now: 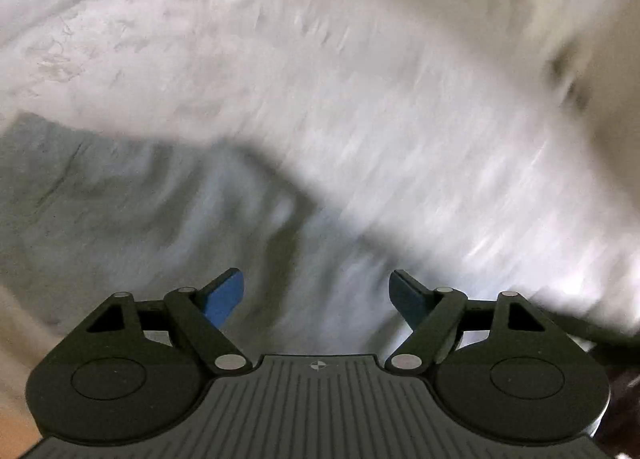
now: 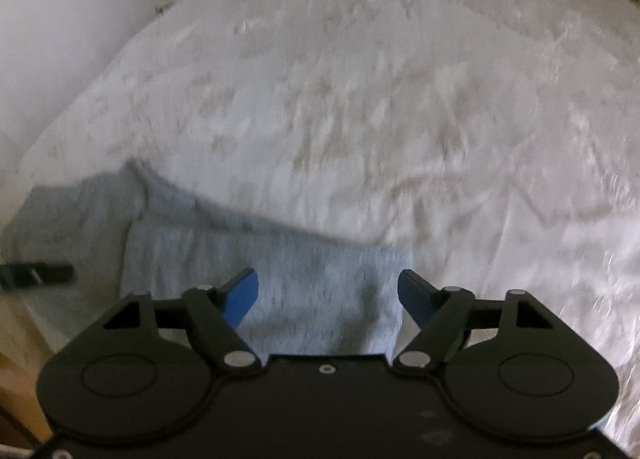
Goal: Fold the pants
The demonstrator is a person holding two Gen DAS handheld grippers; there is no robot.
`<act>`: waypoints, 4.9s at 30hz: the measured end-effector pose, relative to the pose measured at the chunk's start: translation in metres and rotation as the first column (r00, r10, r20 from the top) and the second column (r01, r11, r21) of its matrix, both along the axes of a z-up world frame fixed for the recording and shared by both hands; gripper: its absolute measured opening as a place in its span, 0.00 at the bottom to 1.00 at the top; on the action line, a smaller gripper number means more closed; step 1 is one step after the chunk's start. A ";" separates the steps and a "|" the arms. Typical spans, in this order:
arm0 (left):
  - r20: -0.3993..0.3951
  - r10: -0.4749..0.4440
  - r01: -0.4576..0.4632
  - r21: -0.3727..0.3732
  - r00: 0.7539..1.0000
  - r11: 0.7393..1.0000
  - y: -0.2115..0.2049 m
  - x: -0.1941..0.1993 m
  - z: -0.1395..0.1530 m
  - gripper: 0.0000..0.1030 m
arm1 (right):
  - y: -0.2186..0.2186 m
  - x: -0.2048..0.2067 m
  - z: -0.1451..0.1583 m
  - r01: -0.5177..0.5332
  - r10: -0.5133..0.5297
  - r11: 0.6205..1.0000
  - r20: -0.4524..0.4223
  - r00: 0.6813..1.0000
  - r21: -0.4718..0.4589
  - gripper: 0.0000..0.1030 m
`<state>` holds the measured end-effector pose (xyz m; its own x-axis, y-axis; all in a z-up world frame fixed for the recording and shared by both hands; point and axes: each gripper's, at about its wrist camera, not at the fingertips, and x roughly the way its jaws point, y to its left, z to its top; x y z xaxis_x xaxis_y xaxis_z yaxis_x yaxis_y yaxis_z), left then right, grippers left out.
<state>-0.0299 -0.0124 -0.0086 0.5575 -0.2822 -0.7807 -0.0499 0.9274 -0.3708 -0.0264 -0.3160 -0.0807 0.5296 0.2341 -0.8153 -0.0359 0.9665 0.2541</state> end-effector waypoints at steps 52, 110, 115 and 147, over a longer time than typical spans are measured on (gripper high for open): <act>0.202 0.020 -0.118 0.486 0.979 0.866 0.040 -0.002 0.059 0.77 | 0.066 -0.007 0.066 -0.096 0.052 0.977 0.223 0.973 0.190 1.00; -0.216 -0.135 0.186 0.237 0.967 0.953 0.279 0.040 -0.049 0.46 | 0.291 0.164 -0.036 0.137 -0.130 0.990 -0.206 0.970 0.019 0.22; -0.126 -0.131 0.157 0.220 0.983 0.963 0.294 0.024 -0.032 0.47 | 0.298 0.148 -0.027 0.121 -0.109 0.991 -0.194 0.975 0.048 0.30; -0.281 -0.127 0.119 -0.045 0.951 0.992 0.292 0.080 -0.100 0.81 | 0.315 -0.030 0.009 -0.053 0.058 0.998 -0.143 0.988 0.042 0.49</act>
